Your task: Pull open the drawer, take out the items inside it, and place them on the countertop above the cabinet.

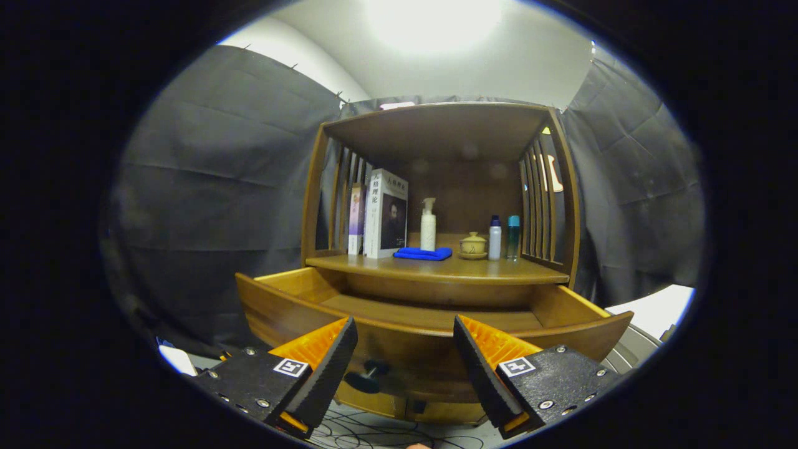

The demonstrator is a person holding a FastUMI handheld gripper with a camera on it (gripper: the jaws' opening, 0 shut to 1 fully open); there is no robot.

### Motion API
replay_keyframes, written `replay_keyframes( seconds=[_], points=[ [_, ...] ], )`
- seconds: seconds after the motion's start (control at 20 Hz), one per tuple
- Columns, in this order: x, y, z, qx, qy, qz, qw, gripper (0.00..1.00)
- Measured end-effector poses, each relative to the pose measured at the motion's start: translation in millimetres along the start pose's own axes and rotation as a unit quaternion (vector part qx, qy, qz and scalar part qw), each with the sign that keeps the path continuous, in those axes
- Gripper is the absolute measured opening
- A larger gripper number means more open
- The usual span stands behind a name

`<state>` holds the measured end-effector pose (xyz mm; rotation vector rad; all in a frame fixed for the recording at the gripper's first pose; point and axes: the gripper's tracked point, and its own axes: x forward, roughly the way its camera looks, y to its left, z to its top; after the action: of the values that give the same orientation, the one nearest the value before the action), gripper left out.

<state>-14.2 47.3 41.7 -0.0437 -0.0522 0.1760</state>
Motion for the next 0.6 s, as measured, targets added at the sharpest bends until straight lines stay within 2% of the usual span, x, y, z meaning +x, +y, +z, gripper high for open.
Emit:
replay_keyframes(
  seconds=[0.15,0.35,0.5,0.6],
  points=[
    [19,-8,17,0.018,0.011,0.01,1.0,0.95],
    [50,-17,10,0.016,0.079,0.024,0.996,0.95],
    [75,-18,-2,0.027,0.145,0.04,0.988,0.95],
    [87,-19,-12,0.039,0.2,0.048,0.978,0.95]
  ],
)
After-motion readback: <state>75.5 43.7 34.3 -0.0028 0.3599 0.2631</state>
